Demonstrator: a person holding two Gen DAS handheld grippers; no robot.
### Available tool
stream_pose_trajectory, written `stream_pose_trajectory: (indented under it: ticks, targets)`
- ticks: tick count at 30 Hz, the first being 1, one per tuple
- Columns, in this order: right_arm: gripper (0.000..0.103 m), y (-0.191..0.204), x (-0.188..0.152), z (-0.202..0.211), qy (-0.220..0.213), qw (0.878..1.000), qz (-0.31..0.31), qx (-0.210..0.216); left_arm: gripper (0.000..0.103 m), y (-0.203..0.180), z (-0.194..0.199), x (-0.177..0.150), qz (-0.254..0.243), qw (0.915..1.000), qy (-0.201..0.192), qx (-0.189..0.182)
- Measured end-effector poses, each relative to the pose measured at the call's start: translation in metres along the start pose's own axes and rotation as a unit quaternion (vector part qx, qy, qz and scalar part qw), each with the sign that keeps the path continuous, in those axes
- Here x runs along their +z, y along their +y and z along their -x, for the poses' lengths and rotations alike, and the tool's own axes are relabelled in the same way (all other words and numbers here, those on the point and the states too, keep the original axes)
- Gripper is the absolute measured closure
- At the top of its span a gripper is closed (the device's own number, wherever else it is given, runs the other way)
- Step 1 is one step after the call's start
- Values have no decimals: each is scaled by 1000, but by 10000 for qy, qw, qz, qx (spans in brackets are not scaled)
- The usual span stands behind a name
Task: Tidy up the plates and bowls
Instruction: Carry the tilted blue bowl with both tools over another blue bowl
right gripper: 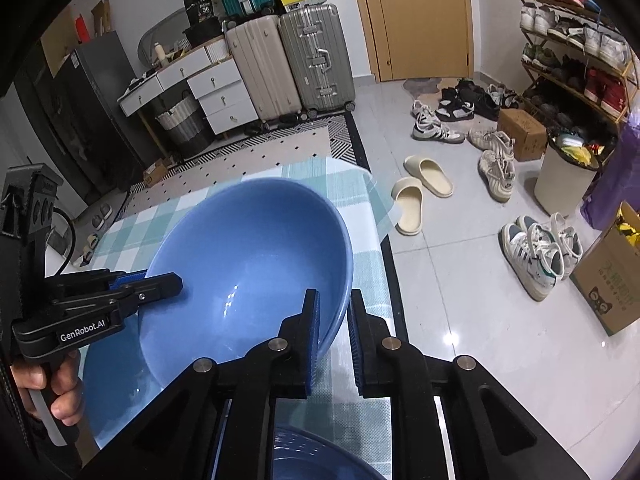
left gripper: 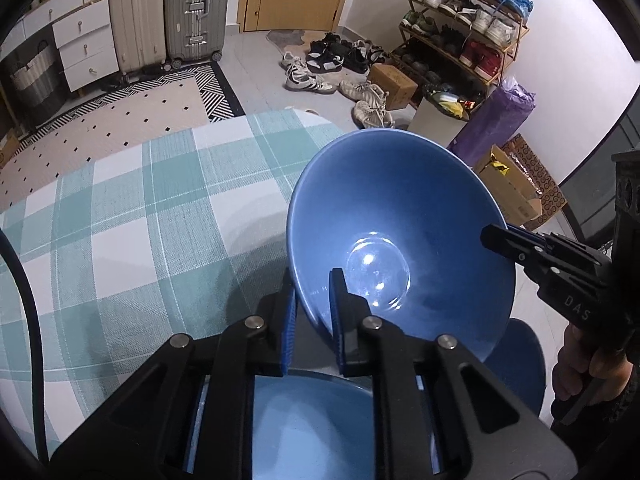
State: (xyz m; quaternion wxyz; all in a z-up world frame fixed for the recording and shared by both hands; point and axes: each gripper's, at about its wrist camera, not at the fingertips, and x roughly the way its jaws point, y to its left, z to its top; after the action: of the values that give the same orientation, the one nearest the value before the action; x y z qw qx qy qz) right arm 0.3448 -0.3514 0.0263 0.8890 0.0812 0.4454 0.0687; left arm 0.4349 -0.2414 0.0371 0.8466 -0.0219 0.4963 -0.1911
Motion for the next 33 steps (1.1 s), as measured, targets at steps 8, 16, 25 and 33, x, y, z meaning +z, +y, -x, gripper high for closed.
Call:
stream_pose_trajectory:
  ticks: [8, 16, 25, 33]
  targets:
    - [89, 12, 3, 28, -200, 9997, 95, 34, 91, -2, 34, -5, 19, 9998, -209, 2]
    - [89, 32, -1, 58, -384, 9990, 211, 108, 91, -5, 81, -20, 29, 9990, -449, 52]
    - [89, 57, -10, 86, -533, 9977, 336, 229, 91, -7, 136, -43, 19, 9974, -701, 156]
    - [89, 78, -22, 104, -611, 9965, 439, 358, 91, -5, 177, -74, 101, 9960, -851, 246]
